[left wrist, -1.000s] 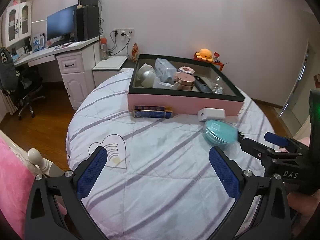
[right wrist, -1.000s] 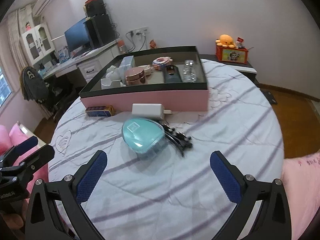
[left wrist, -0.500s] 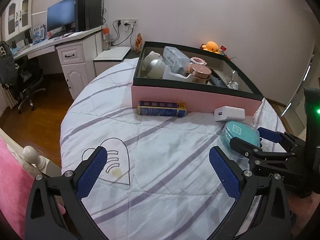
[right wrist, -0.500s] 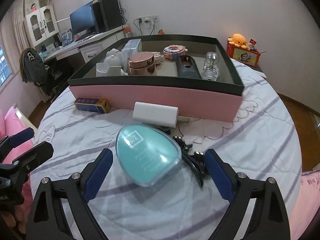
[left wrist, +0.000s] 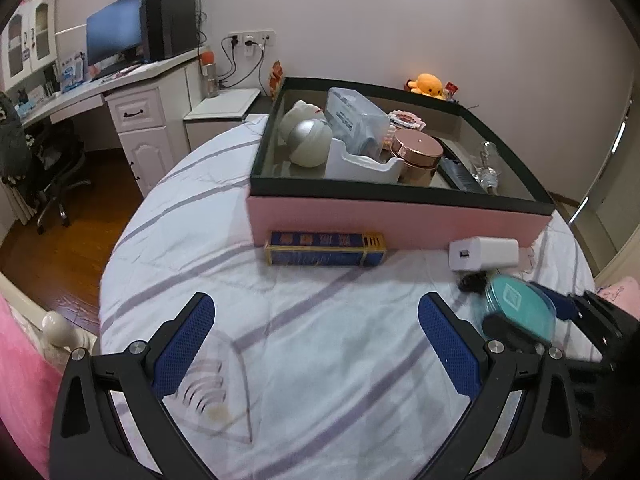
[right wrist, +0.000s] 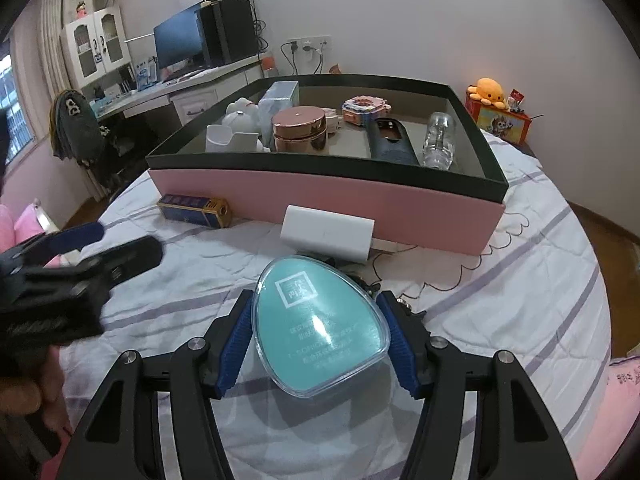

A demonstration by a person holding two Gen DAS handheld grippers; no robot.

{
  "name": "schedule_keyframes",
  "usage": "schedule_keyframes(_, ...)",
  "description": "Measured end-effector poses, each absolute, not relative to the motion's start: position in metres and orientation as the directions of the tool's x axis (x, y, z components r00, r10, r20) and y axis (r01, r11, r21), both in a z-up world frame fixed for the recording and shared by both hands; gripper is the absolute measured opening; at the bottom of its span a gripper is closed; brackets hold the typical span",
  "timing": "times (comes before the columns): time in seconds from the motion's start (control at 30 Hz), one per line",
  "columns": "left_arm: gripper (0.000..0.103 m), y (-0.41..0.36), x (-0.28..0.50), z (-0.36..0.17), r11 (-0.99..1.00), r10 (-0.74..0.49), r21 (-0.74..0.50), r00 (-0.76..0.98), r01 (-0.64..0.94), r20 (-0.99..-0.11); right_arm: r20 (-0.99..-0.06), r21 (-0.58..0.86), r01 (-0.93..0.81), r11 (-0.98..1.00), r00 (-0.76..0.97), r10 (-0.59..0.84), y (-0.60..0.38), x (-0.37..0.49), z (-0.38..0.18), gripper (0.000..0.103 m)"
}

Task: Organize rigid objects
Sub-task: 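Grasp the teal oval case with the right tool while the left tool grasps the blue-gold box, then carry the blue-gold box and teal case into the pink box and open both tools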

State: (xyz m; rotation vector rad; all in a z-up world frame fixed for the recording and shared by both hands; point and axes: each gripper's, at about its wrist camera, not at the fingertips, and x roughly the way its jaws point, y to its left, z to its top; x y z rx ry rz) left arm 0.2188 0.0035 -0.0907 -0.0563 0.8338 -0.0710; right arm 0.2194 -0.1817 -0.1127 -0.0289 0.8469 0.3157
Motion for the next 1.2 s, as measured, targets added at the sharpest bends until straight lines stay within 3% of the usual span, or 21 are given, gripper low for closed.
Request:
schedule_keyframes(0.43, 0.103, -0.006, 0.283, -0.119, 0.999, -0.035, -0.042, 0.596, 0.001, -0.803, -0.736, 0.119, -0.293, 0.949, 0.615, 0.283, -0.183, 0.226, -0.114, 0.062)
schedule_keyframes(0.57, 0.084, -0.001, 0.284, -0.117, 0.996, -0.073, -0.087, 0.606, 0.006, -0.792, -0.734, 0.125, -0.29, 0.949, 0.616, 0.285, -0.182, 0.225, -0.113, 0.062)
schedule_keyframes(0.9, 0.083, 0.005, 0.254, -0.107, 0.993, -0.103, -0.12, 0.631, 0.015, -0.769, -0.721, 0.141, -0.28, 0.949, 0.628, 0.292, -0.185, 0.214, -0.101, 0.062)
schedule_keyframes(1.2, 0.083, 0.005, 0.218, -0.067, 0.993, -0.111, -0.111, 0.69, 0.046, -0.715, -0.673, 0.158, -0.268, 0.95, 0.676, 0.302, -0.195, 0.203, -0.068, 0.062)
